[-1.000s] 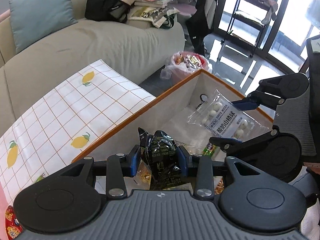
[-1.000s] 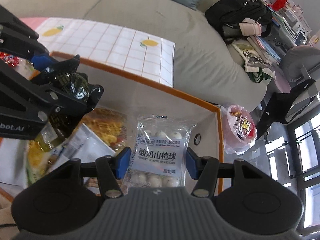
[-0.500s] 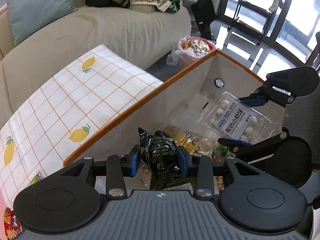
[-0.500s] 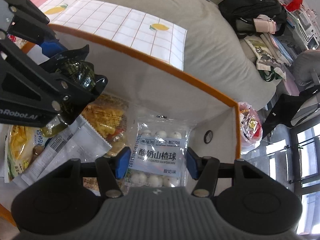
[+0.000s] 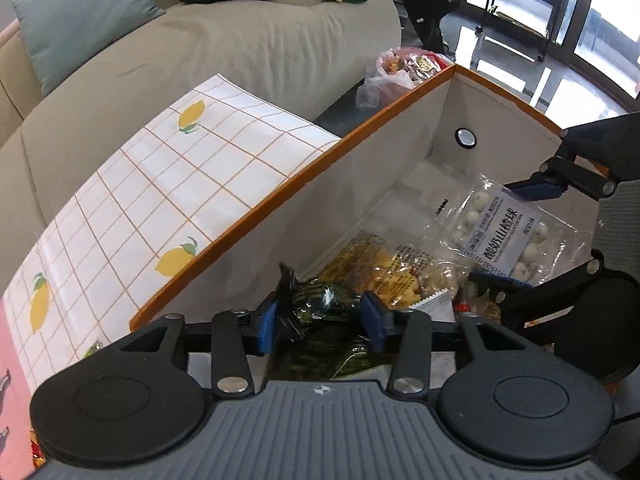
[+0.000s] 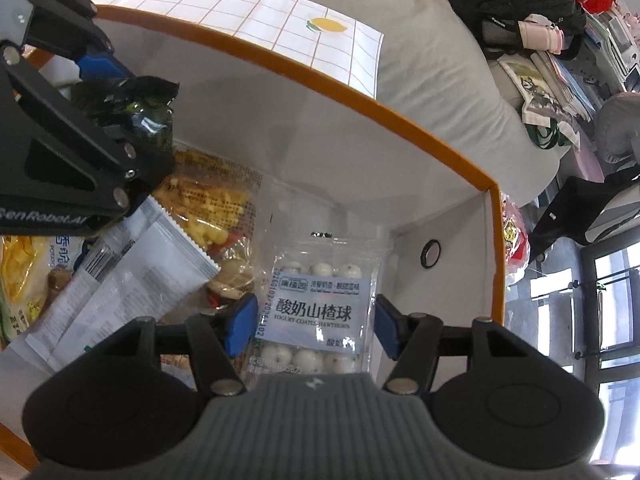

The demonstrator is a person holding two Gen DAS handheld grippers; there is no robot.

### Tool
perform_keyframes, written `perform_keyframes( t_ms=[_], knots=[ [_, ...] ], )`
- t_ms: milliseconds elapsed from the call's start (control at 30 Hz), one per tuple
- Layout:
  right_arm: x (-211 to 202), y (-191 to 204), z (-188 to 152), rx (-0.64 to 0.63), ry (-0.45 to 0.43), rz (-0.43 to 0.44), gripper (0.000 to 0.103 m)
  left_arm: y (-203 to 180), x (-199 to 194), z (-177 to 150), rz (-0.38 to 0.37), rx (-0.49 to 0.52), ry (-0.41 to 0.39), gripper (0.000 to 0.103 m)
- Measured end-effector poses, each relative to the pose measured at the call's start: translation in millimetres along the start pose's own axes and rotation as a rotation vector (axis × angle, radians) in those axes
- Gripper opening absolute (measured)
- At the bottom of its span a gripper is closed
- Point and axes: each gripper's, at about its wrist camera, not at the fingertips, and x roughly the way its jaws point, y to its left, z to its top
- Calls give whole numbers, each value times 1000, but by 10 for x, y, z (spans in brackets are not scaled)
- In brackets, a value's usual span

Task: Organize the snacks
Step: 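Open both tools to release the seaweed and yogurt-ball packets, then move both open tools back over the remaining snacks on the table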

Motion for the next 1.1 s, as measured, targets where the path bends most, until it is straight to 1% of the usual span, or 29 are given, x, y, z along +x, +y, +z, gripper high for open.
perform_keyframes(
  t_ms=[67, 100, 133, 167, 200, 233, 300, 333, 400, 533, 700, 833, 1100],
  knots=[
    [-40, 23, -5, 2, -4, -5, 61, 12, -21, -11, -5, 0, -3, 63],
    [-69, 24, -3, 0, -10, -14, 64, 19, -42, -12, -4, 3, -8, 67],
    [-93, 22, 7, -2, -16, -25, 68, 25, -74, -15, -3, 3, -15, 71],
    [-117, 22, 22, -2, -20, -35, 72, 35, -115, -18, -3, 0, -25, 73],
    [-148, 21, 27, 0, -25, -44, 78, 44, -163, -20, -6, -6, -39, 75],
    [-186, 21, 34, 1, -33, -53, 81, 55, -218, -25, -14, -11, -54, 77],
    [-271, 23, 54, 4, -46, -71, 82, 70, -342, -37, -31, -11, -81, 79],
    [-321, 33, 55, 7, -53, -82, 84, 75, -407, -48, -34, -9, -95, 79],
    [-438, 49, 60, 23, -82, -105, 88, 84, -545, -85, -24, -7, -122, 79],
    [-678, 92, 64, 80, -146, -132, 90, 144, -822, -206, -13, -23, -165, 79],
    [-992, 242, 81, 137, -219, -136, 91, 290, -1115, -426, 11, -86, -175, 79],
    [-1222, 405, 127, 186, -263, -108, 94, 454, -1316, -613, 33, -138, -180, 79],
    [-1609, 857, 185, 266, -374, -66, 96, 751, -1729, -1059, 120, -196, -264, 80]
  ],
)
